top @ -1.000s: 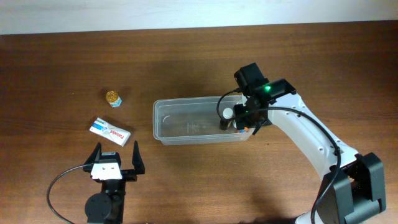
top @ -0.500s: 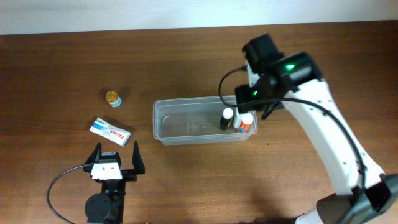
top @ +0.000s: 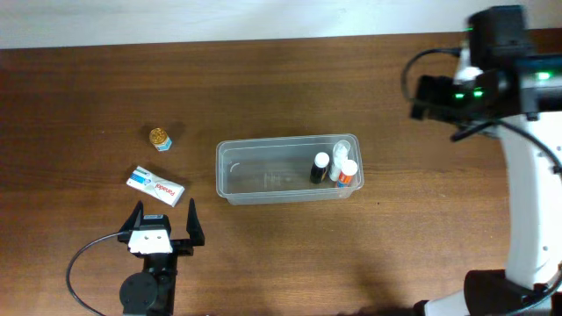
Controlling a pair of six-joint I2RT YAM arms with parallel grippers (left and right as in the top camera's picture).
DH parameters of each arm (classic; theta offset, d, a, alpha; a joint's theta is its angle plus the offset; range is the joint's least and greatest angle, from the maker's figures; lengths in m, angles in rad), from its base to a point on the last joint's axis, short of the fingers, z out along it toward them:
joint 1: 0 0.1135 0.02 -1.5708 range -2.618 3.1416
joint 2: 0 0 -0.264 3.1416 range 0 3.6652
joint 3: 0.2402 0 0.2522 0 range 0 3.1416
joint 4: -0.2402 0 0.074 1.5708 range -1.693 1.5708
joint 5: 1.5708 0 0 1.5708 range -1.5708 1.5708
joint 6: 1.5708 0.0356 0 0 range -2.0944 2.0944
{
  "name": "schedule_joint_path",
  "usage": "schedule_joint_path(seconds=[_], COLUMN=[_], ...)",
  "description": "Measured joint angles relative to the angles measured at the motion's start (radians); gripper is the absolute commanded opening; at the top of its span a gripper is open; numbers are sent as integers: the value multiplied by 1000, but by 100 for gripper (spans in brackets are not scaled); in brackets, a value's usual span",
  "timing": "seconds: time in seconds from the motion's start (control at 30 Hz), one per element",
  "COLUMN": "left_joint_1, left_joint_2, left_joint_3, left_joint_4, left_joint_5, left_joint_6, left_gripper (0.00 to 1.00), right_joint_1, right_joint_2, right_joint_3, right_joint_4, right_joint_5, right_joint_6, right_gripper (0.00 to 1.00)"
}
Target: Pack container
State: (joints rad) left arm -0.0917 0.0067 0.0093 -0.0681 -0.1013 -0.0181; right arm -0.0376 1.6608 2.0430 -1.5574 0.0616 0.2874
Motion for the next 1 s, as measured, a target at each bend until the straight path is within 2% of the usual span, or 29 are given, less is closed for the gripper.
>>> schedule_joint_path(seconds=[0.17,0.4,0.63,0.8,1.0], left_joint_1=[0,0,1,3,23], left_joint_2=[0,0,10,135,479], left_joint_3=[0,0,43,310,738], left_joint_4=[0,12,3,-171,-462], left_joint_5=[0,6,154,180,174], left_joint_6=[0,0,0,0,3], left_gripper=[99,99,99,99,99], right_joint_1=[-100,-156,-156,-156,-156], right_joint_2=[0,0,0,0,0], right_joint_3=[0,0,0,0,0], right_joint_4=[-24,-25,-25,-26,-27], right_joint_5=[16,25,25,26,28], right_joint_6=[1,1,1,1,0], right_gripper=[98,98,99,98,98])
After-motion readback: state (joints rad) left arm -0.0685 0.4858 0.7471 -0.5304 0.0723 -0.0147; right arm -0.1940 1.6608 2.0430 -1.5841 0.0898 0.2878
